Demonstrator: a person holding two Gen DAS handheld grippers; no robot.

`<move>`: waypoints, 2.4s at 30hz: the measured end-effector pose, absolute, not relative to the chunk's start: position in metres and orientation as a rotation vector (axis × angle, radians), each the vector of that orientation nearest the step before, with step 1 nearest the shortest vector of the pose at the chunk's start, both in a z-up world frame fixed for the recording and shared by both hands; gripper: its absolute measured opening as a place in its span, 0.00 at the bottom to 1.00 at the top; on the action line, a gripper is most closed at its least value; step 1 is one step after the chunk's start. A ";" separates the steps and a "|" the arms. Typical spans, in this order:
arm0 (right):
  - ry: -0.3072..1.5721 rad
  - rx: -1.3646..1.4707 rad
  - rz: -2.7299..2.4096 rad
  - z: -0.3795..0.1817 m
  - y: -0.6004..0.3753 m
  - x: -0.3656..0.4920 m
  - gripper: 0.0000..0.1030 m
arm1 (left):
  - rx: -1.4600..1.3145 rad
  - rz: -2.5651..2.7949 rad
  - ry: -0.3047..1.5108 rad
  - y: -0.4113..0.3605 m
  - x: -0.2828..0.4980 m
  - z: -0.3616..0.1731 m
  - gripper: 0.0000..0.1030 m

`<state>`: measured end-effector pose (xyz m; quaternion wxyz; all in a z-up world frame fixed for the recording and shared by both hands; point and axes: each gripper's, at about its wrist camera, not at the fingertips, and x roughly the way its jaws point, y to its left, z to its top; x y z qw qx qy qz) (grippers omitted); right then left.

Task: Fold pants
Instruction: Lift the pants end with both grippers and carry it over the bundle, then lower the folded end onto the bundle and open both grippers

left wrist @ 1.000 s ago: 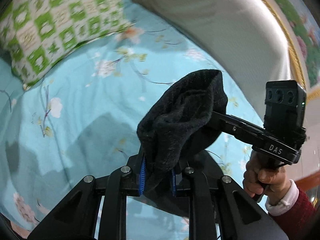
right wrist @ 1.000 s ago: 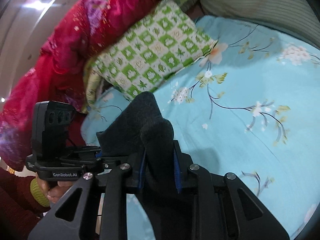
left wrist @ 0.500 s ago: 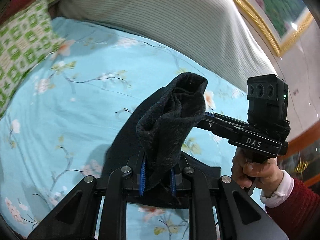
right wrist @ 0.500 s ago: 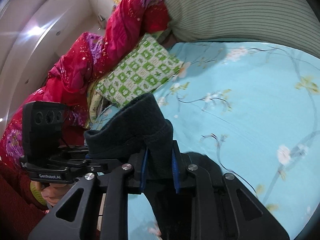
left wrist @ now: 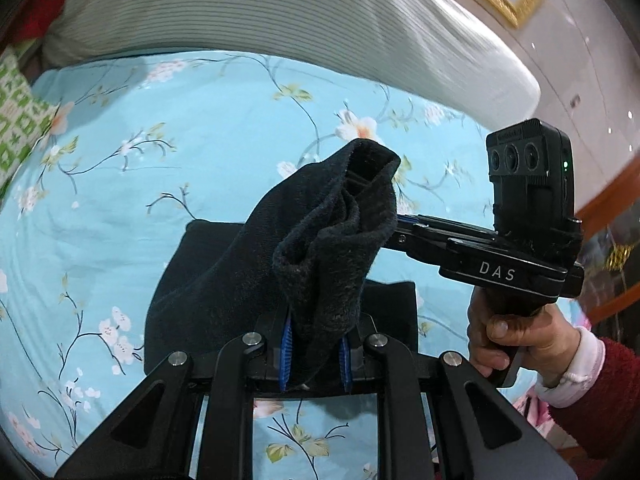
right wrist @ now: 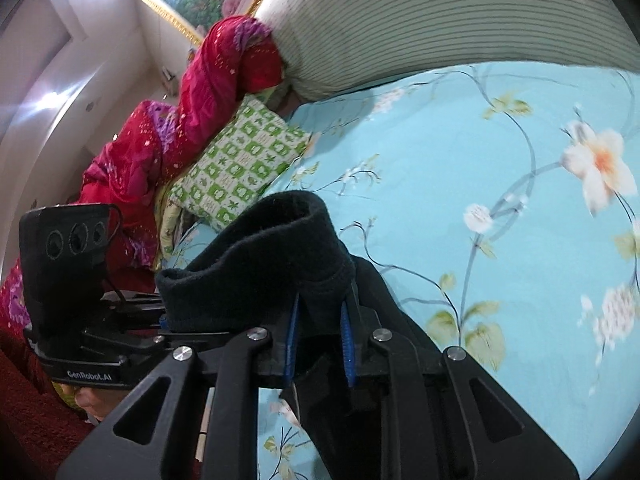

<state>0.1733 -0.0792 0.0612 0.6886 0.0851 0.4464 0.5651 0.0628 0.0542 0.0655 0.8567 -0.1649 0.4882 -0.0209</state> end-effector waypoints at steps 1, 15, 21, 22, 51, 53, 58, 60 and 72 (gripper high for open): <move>1.001 0.199 1.256 0.058 -0.083 0.172 0.19 | -0.337 -0.047 1.032 0.050 0.063 0.063 0.17; 1.037 0.224 1.174 0.032 -0.125 0.169 0.19 | -0.171 -0.106 1.096 -0.009 0.065 0.033 0.17; 1.060 0.213 1.139 0.018 -0.136 0.166 0.19 | -0.141 -0.135 1.129 -0.025 0.066 0.016 0.18; 1.066 0.212 1.133 0.016 -0.138 0.165 0.19 | -0.135 -0.140 1.133 -0.028 0.066 0.015 0.18; 1.102 0.370 0.688 0.029 -0.223 0.146 0.73 | -0.119 -0.407 1.162 -0.059 0.048 0.018 0.64; 1.094 0.375 0.682 0.034 -0.221 0.145 0.75 | -0.134 -0.398 1.159 -0.052 0.048 0.020 0.65; 1.076 0.379 0.674 0.046 -0.209 0.140 0.78 | -0.173 -0.349 1.146 -0.027 0.049 0.024 0.67; 1.066 0.370 0.641 0.050 -0.204 0.137 0.79 | -0.192 -0.321 1.141 -0.014 0.051 0.025 0.69; 1.188 0.377 0.573 0.034 -0.171 0.127 0.88 | -0.323 -0.119 1.104 0.078 0.063 0.035 0.76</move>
